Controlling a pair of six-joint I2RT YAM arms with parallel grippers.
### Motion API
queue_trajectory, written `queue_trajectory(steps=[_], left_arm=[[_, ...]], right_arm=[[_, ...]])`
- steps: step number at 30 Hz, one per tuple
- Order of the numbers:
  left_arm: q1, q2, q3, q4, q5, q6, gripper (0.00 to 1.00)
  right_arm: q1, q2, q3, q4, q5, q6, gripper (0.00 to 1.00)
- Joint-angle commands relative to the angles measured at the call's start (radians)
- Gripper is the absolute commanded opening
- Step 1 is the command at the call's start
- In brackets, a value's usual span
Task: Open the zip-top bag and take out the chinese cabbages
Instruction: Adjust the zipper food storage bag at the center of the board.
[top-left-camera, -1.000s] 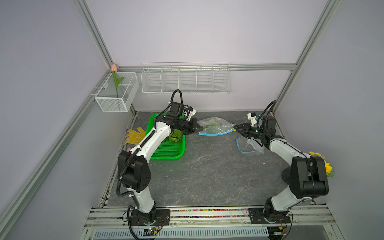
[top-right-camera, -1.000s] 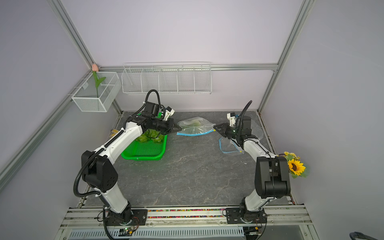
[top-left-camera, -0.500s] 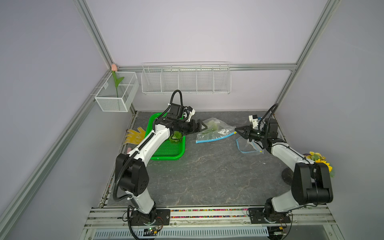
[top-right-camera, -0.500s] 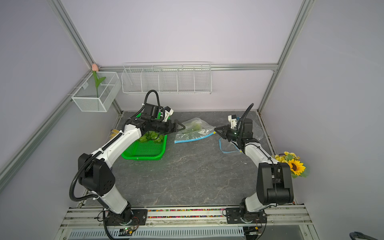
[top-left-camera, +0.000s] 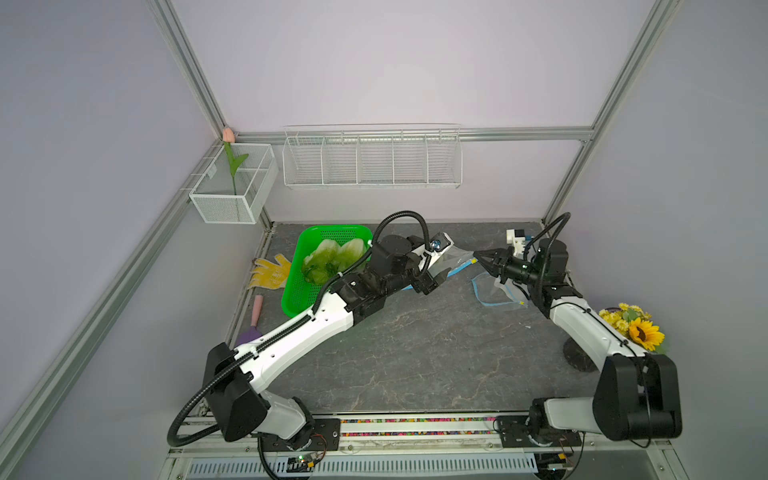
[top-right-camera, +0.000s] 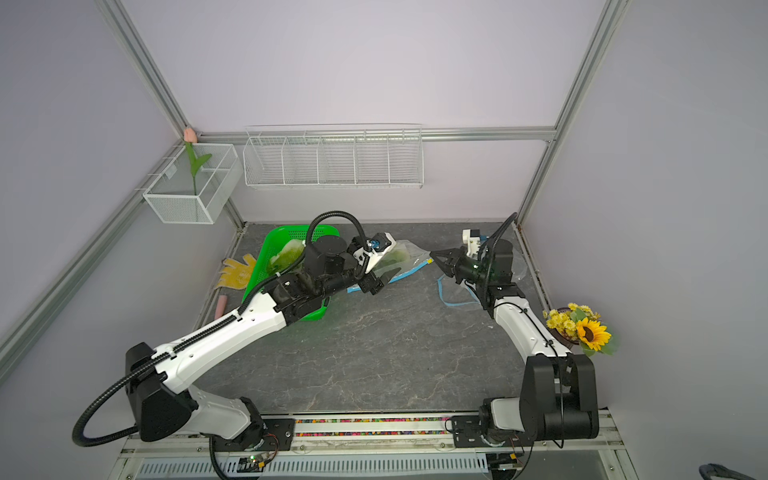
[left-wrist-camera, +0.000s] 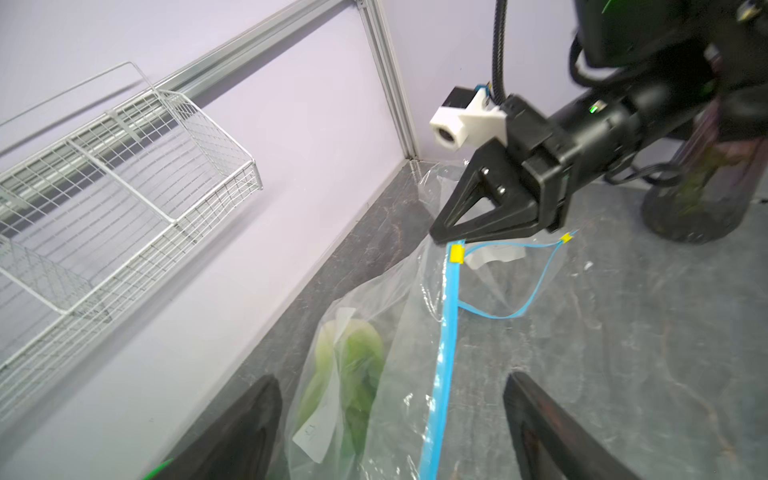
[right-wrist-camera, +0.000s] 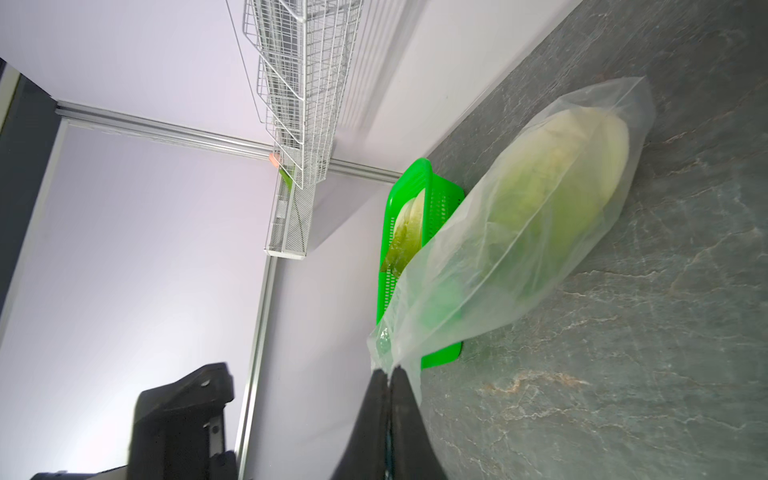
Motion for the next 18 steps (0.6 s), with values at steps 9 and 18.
queue_trajectory(steps=[9, 18], left_arm=[[-0.084, 0.222, 0.133, 0.071, -0.106, 0.294, 0.79], [-0.089, 0.262, 0.156, 0.113, -0.194, 0.303, 0.27]], right_arm=[[0.032, -0.090, 0.008, 0.035, 0.025, 0.120, 0.07], [0.033, -0.113, 0.008, 0.002, 0.034, 0.119, 0.10]])
